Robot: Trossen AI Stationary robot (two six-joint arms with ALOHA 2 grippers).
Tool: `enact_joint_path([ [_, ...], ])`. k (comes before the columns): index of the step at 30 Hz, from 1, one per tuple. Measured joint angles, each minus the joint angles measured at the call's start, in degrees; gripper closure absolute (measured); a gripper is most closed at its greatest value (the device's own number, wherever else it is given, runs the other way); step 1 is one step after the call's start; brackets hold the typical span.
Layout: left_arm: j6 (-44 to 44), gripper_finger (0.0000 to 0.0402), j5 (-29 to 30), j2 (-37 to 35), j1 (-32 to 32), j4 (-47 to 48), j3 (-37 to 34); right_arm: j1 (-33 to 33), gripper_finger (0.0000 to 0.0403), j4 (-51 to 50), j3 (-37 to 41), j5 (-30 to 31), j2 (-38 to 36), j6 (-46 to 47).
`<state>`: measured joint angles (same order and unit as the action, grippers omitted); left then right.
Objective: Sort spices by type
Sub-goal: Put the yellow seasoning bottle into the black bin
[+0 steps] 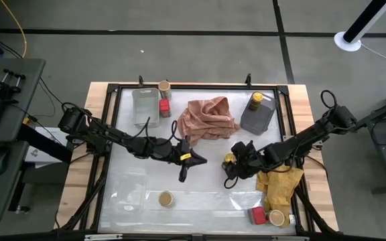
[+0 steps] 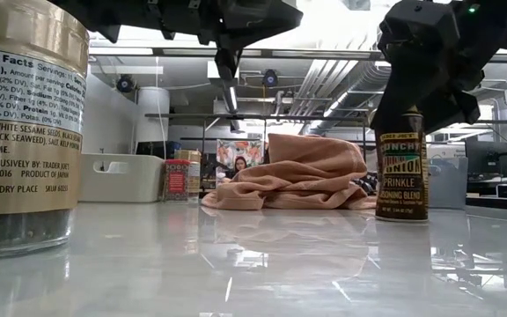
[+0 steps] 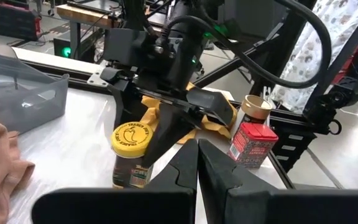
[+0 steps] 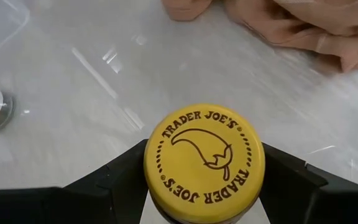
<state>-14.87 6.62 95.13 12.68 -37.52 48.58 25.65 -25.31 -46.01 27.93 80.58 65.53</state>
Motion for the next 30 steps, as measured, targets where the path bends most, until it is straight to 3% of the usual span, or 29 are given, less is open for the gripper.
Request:
enact_joint_path([
  [23, 0.4, 0.0402, -0.9, -0.1, -1.7, 0.7, 0.0, -0.2, 0.0154, -0.2, 0.0, -1.2, 0.1, -10.4],
  [30, 3.7, 0.0401, -1.7, -2.5, -2.1, 2.6, 0.0, -1.4, 0.0186, 0.3, 0.0, -1.3, 0.1, -13.7],
])
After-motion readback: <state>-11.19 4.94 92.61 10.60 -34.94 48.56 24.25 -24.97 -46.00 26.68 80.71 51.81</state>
